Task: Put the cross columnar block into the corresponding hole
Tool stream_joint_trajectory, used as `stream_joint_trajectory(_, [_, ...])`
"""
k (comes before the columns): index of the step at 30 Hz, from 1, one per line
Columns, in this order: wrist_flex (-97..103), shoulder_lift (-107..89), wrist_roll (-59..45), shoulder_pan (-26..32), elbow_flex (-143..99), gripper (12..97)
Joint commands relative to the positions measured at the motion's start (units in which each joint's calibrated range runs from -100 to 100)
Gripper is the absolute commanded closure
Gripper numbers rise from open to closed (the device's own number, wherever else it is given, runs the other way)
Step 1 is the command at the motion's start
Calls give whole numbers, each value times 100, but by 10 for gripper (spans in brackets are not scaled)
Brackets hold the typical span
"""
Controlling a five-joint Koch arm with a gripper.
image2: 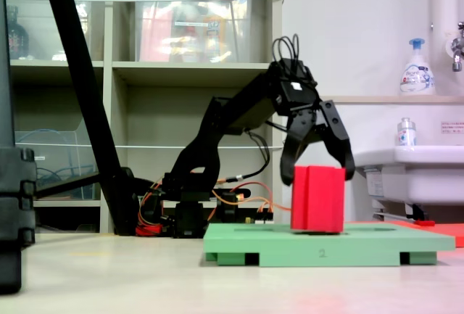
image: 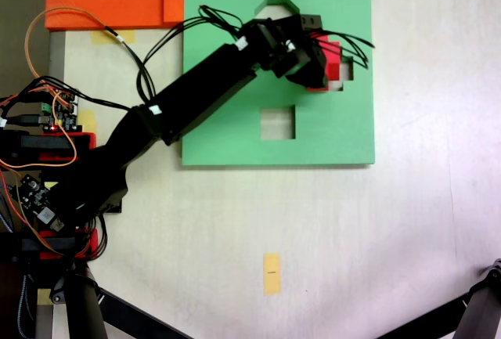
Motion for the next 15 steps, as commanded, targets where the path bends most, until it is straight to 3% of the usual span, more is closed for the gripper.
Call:
stream_joint_trajectory(1, [762, -386, -54, 15, 451, 624])
stream_joint_trajectory(15, [993, 19, -83, 0, 451, 620])
